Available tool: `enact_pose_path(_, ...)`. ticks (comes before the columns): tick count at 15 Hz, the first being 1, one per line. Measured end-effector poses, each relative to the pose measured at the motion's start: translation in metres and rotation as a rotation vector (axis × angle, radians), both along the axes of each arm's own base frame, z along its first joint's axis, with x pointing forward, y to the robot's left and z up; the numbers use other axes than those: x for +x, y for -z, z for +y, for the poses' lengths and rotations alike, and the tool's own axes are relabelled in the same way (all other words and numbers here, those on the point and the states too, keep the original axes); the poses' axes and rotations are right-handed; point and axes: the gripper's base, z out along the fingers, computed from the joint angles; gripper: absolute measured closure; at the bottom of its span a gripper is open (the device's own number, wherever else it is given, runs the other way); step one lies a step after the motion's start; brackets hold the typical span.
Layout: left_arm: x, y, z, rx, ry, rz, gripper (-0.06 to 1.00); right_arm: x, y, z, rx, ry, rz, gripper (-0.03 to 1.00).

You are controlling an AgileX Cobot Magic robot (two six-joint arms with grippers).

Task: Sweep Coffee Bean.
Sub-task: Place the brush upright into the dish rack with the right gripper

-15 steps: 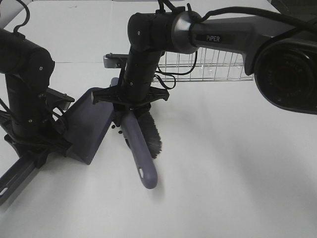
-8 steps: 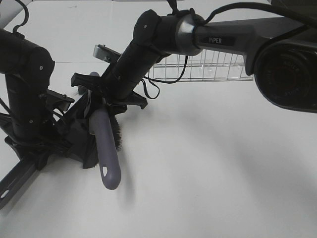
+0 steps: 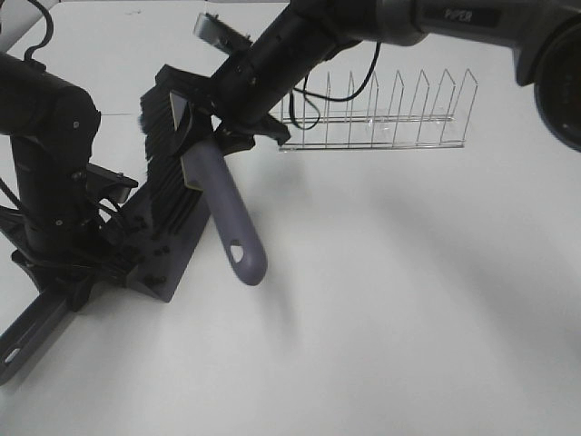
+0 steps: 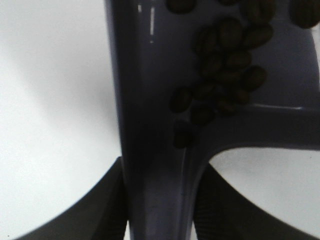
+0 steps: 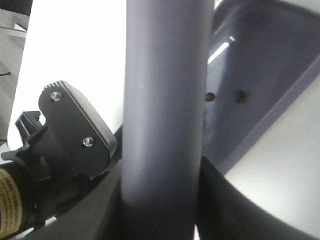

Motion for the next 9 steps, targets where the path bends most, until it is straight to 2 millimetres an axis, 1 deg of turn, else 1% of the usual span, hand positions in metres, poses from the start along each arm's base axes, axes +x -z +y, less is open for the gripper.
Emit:
enact_pose_path(1,0.0,0.0,0.0,0.0,0.0,-0.001,0.64,0.002,-0.014,-0.009,-0.027,-0.006,-0.035,0.69)
enact_pose_path(4,0.001,0.0,-0.001,-0.004,-0.025,-0.016,0.64,0.005,-0.053,-0.045,-0.145,-0.024,-0.122,0.69)
enact_pose_path(5,0.001,0.0,-0.001,-0.007,-0.031,-0.02,0.64,0.005,-0.058,-0.052,-0.17,-0.028,-0.128,0.69)
enact_pose_path(7,0.003,-0.002,0.002,-0.017,-0.052,-0.029,0.64,0.002,-0.079,-0.077,-0.268,-0.027,-0.134,0.69)
enact_pose_path(9,0.006,-0.009,0.011,-0.038,-0.099,-0.046,0.64,0.0,-0.101,-0.1,-0.385,-0.007,-0.191,0.69)
